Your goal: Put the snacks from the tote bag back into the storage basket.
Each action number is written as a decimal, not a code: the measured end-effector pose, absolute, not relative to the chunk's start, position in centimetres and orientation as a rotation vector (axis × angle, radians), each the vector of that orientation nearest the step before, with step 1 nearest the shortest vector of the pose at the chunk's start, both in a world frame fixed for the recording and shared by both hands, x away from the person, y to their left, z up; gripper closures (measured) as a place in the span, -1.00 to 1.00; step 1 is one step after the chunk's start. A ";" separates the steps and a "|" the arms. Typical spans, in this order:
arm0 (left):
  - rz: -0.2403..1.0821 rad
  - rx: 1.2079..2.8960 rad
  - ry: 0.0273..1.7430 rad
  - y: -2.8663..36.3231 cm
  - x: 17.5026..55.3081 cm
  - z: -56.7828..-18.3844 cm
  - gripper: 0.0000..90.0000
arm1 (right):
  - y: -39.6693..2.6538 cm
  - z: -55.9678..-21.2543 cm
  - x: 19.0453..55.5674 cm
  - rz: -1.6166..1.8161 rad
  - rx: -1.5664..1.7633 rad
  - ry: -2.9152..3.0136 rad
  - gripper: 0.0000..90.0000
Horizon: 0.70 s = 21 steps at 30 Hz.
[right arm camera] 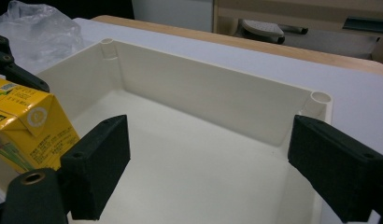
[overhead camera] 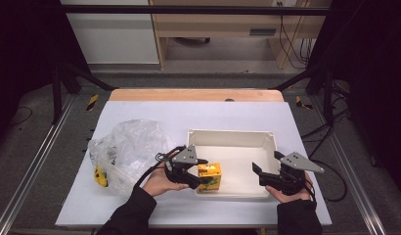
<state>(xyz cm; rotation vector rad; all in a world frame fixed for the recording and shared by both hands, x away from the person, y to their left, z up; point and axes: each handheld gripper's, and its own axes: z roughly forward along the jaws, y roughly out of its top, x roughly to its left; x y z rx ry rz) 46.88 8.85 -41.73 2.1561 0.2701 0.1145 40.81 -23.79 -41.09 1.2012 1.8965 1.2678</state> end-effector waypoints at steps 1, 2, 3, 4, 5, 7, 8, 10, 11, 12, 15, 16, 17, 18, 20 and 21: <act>0.118 2.139 0.282 9.1 46.8 -41.3 -0.18 | -23.8 -41.1 40.8 1.268 1.201 1.897 -0.71; 0.121 2.134 0.288 9.2 46.8 -41.0 -0.20 | -23.9 -41.0 40.8 1.270 1.205 1.893 -0.71; 0.125 2.108 0.315 9.4 46.6 -40.7 -0.22 | -23.9 -41.0 40.8 1.270 1.206 1.892 -0.71; 0.126 2.095 0.326 9.6 46.6 -40.5 -0.23 | -24.0 -41.0 40.8 1.270 1.206 1.891 -0.71; 0.132 2.084 0.341 9.9 46.5 -40.1 -0.24 | -24.0 -41.0 40.8 1.268 1.206 1.890 -0.71; 0.161 2.074 0.371 10.3 46.4 -39.6 -0.27 | -24.1 -41.0 40.8 1.269 1.209 1.885 -0.71; 0.169 2.075 0.382 10.4 46.4 -39.4 -0.27 | -24.1 -41.0 40.7 1.271 1.210 1.882 -0.71; 0.182 2.062 0.412 10.9 46.2 -39.0 -0.30 | -24.2 -40.9 40.7 1.271 1.210 1.881 -0.71; 0.193 2.058 0.422 11.1 46.1 -38.8 -0.31 | -24.2 -40.9 40.7 1.271 1.212 1.879 -0.70; 0.203 2.054 0.433 11.2 46.0 -38.7 -0.32 | -24.2 -40.9 40.7 1.274 1.214 1.877 -0.71; 0.235 2.043 0.472 11.9 45.6 -38.1 -0.33 | -24.3 -40.9 40.7 1.272 1.215 1.875 -0.71; 0.248 2.035 0.484 12.2 45.5 -38.0 -0.34 | -24.4 -40.8 40.7 1.274 1.215 1.872 -0.70; 0.263 2.034 0.496 12.5 45.4 -37.8 -0.34 | -24.4 -40.8 40.7 1.275 1.216 1.872 -0.70; 0.284 2.034 0.511 12.8 45.3 -37.6 -0.35 | -24.5 -40.8 40.6 1.274 1.217 1.868 -0.70; 0.314 2.021 0.535 13.4 45.1 -37.4 -0.36 | -24.6 -40.7 40.6 1.277 1.216 1.862 -0.70; 0.329 2.007 0.550 13.9 45.0 -37.2 -0.37 | -24.7 -40.6 40.6 1.283 1.221 1.858 -0.70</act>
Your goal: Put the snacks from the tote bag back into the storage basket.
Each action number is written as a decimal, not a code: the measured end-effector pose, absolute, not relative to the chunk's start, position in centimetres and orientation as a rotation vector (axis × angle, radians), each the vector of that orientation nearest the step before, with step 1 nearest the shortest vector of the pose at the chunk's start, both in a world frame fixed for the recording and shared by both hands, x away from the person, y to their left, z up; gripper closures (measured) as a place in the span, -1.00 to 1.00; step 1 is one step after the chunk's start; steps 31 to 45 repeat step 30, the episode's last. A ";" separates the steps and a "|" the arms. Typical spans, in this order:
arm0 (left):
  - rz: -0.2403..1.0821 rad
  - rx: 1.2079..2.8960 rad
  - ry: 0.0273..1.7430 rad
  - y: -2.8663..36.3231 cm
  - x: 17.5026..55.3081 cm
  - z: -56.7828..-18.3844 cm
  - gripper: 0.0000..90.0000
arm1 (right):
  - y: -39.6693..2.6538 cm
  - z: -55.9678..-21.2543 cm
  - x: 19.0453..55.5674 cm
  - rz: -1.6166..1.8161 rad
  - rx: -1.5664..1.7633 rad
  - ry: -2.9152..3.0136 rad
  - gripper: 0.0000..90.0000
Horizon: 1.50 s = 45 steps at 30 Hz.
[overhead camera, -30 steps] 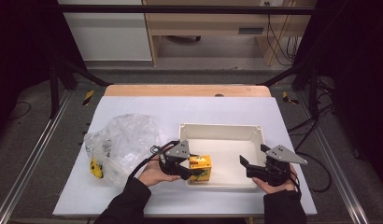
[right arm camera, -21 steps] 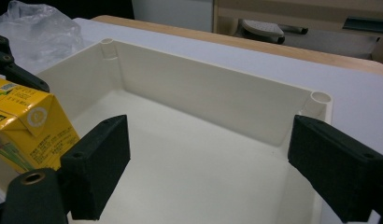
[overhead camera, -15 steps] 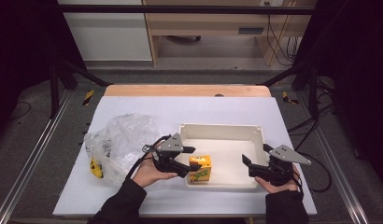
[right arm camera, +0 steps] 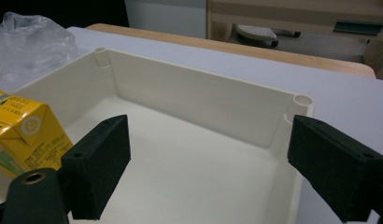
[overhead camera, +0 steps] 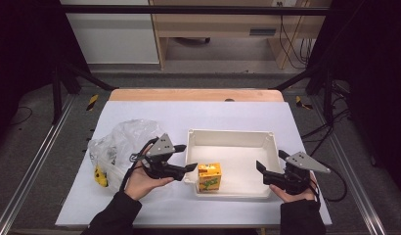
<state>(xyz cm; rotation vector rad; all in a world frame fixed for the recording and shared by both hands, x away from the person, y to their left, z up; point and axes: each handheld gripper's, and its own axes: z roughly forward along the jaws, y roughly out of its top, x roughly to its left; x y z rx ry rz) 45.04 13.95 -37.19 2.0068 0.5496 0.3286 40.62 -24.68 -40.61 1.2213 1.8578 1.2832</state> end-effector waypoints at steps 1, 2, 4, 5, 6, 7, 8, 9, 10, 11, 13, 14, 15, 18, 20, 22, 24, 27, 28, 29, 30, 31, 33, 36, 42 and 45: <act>0.340 1.999 0.563 14.4 45.0 -37.1 -0.38 | -24.8 -40.6 40.6 1.281 1.223 1.853 -0.69; 0.349 1.986 0.575 14.9 44.9 -37.1 -0.38 | -25.0 -40.6 40.6 1.282 1.227 1.849 -0.69; 0.361 1.977 0.599 15.7 44.9 -37.2 -0.39 | -25.2 -40.6 40.5 1.280 1.232 1.842 -0.67; 0.376 1.982 0.608 16.1 44.9 -37.2 -0.40 | -25.3 -40.6 40.6 1.283 1.233 1.840 -0.67; 0.396 1.991 0.626 16.6 44.9 -37.2 -0.40 | -25.4 -40.5 40.6 1.284 1.233 1.835 -0.67; 0.410 1.991 0.642 17.1 44.8 -37.2 -0.41 | -25.5 -40.5 40.6 1.285 1.238 1.833 -0.67; 0.422 1.981 0.660 17.6 44.8 -37.2 -0.41 | -25.5 -40.6 40.6 1.284 1.240 1.833 -0.66; 0.428 1.972 0.673 18.0 44.7 -37.1 -0.41 | -25.5 -40.6 40.6 1.281 1.242 1.835 -0.66; 0.434 1.957 0.688 18.5 44.7 -37.1 -0.41 | -25.6 -40.7 40.6 1.278 1.241 1.835 -0.66; 0.441 1.941 0.709 19.1 44.6 -37.2 -0.42 | -25.6 -40.7 40.6 1.272 1.244 1.835 -0.66; 0.448 1.917 0.752 20.1 44.5 -37.5 -0.44 | -25.6 -40.6 40.5 1.273 1.244 1.832 -0.67; 0.451 1.919 0.767 20.4 44.5 -37.5 -0.45 | -25.6 -40.7 40.5 1.269 1.247 1.833 -0.67; 0.466 1.916 0.774 20.9 44.3 -37.6 -0.45 | -25.6 -40.7 40.5 1.261 1.244 1.835 -0.67; 0.498 1.892 0.817 22.6 43.9 -37.8 -0.46 | -25.7 -40.7 40.5 1.256 1.249 1.833 -0.67; 0.509 1.871 0.848 23.9 43.7 -38.1 -0.48 | -25.8 -40.7 40.5 1.261 1.257 1.828 -0.67; 0.521 1.865 0.868 25.1 43.4 -38.4 -0.50 | -25.9 -40.7 40.4 1.259 1.265 1.821 -0.67; 0.538 1.844 0.902 26.3 42.9 -38.7 -0.51 | -26.1 -40.7 40.4 1.260 1.266 1.818 -0.68; 0.552 1.824 0.923 27.6 42.2 -39.2 -0.51 | -26.3 -40.8 40.4 1.252 1.273 1.819 -0.68; 0.553 1.825 0.930 27.9 42.1 -39.3 -0.51 | -26.3 -40.8 40.4 1.250 1.276 1.822 -0.68; 0.564 1.820 0.937 28.3 41.9 -39.4 -0.51 | -26.3 -40.9 40.4 1.244 1.275 1.824 -0.68; 0.568 1.809 0.949 28.8 41.7 -39.6 -0.51 | -26.4 -40.9 40.5 1.242 1.276 1.828 -0.68; 0.568 1.809 0.949 28.8 41.7 -39.6 -0.51 | -26.4 -40.9 40.5 1.242 1.276 1.828 -0.68; 0.568 1.809 0.949 28.8 41.7 -39.6 -0.51 | -26.4 -40.9 40.5 1.242 1.276 1.828 -0.68; 0.568 1.809 0.949 28.8 41.7 -39.6 -0.51 | -26.4 -40.9 40.5 1.242 1.276 1.828 -0.68; 0.568 1.809 0.949 28.8 41.7 -39.6 -0.51 | -26.4 -40.9 40.5 1.242 1.276 1.828 -0.68; 0.568 1.809 0.949 28.8 41.7 -39.6 -0.51 | -26.4 -40.9 40.5 1.242 1.276 1.828 -0.68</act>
